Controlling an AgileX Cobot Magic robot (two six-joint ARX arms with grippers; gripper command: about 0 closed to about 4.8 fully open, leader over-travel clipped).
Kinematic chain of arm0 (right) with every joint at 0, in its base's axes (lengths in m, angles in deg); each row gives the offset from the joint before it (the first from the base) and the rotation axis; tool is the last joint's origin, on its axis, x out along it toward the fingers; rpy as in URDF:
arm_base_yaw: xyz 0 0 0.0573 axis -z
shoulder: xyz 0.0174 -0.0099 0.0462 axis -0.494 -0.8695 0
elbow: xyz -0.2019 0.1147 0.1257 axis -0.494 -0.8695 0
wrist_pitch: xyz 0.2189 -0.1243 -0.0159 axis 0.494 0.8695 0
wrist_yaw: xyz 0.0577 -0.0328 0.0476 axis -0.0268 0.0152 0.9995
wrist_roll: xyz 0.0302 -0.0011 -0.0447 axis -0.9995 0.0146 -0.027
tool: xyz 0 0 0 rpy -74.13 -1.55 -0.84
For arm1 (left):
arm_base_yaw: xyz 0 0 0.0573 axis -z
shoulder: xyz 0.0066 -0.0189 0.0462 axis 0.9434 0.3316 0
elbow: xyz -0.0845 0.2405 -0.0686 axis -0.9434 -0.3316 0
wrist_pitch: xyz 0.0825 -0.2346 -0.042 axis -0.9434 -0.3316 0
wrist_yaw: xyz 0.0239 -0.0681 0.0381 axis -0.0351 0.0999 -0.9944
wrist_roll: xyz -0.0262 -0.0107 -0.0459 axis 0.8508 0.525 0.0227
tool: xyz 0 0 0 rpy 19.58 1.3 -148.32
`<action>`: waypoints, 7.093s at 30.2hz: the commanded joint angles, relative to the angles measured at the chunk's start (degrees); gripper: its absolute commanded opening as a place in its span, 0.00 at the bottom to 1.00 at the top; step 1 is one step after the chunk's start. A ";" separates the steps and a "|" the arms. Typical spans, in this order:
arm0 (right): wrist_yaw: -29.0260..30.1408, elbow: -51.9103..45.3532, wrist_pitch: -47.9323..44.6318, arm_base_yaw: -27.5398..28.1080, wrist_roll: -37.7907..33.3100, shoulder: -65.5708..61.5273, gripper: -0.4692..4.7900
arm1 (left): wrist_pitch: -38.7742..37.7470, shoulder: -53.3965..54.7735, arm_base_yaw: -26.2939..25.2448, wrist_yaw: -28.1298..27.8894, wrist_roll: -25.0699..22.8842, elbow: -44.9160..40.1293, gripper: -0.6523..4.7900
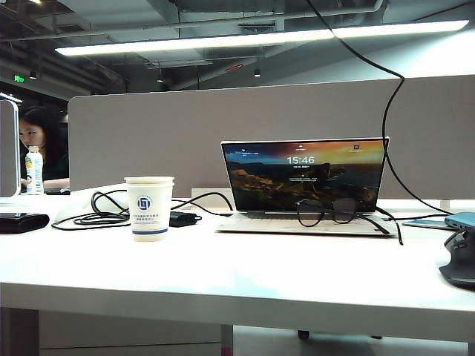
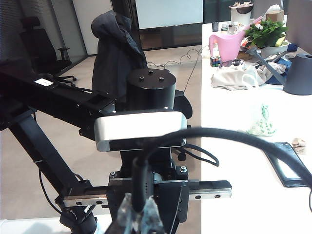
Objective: Pick up the black phone, pick up the charger plug, insert the charger plug into the phone's charging port, and finally place the connected phone back on the desk.
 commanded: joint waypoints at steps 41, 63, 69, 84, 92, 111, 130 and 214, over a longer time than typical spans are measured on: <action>0.11 0.39 1.84 -0.50 1.49 -0.76 0.08 | -1.86 -0.28 0.02 0.17 -2.40 0.28 0.11; 0.11 0.37 3.98 -0.50 1.95 -1.36 0.08 | -1.79 -0.28 0.02 -0.83 -2.45 0.28 0.11; 0.07 0.37 7.23 -0.50 6.32 -1.36 0.08 | 0.79 -0.28 0.02 -1.31 -2.56 0.28 0.11; -8.31 0.39 6.40 3.43 5.51 4.55 0.49 | -0.31 -0.24 0.00 -5.92 -2.82 0.28 0.11; -23.67 0.39 18.49 4.11 6.45 7.82 0.07 | -1.84 3.41 0.04 -14.32 0.83 0.28 0.11; -37.20 0.37 32.04 4.07 12.41 7.82 0.07 | 15.76 36.63 0.09 -28.33 36.13 0.28 0.11; -37.20 0.35 32.44 4.07 12.39 7.02 0.07 | 16.72 44.61 0.04 -33.20 45.03 0.33 0.36; -63.93 -59.47 5.38 -7.54 7.19 51.32 0.08 | -4.87 -45.59 2.91 -65.61 8.72 -38.07 0.11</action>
